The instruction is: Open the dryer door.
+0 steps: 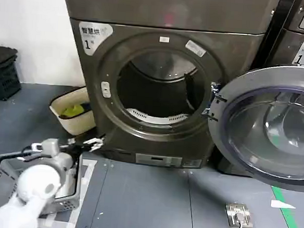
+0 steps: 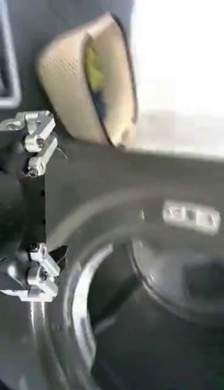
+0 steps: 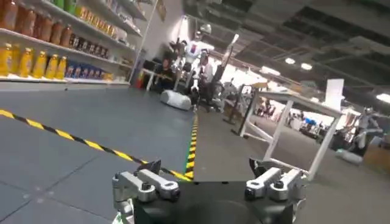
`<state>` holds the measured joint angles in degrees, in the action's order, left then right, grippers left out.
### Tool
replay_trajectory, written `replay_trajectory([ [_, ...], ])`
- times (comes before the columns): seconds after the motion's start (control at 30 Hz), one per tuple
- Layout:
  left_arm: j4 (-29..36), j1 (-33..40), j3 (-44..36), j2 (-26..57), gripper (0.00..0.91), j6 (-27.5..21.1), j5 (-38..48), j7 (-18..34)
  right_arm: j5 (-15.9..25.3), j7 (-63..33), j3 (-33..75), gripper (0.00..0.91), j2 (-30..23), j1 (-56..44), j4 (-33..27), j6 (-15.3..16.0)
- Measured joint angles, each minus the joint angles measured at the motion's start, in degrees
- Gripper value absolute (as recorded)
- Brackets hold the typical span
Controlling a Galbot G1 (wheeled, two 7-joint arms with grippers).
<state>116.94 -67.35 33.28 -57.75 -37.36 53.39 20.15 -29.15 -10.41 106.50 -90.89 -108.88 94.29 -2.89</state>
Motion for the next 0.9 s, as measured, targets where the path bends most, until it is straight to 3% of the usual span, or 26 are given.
replay_trajectory([
  [0.17, -0.9, -2.1, 4.6, 2.2, 0.907, -4.8, 8.2, 5.8, -0.2, 0.2, -0.9, 0.907, 0.5, 0.1, 0.4, 0.1],
  [0.5, -4.9, -1.6, 9.4, 7.2, 0.907, -4.9, 26.5, 22.7, -1.0, 0.8, -2.2, 0.907, 1.0, 0.2, 1.0, 0.2],
  [0.9, -11.7, -1.4, 14.3, 10.5, 0.907, -4.8, 47.0, 35.2, -1.9, 1.2, -3.0, 0.907, 0.9, -0.3, 1.6, -1.1],
])
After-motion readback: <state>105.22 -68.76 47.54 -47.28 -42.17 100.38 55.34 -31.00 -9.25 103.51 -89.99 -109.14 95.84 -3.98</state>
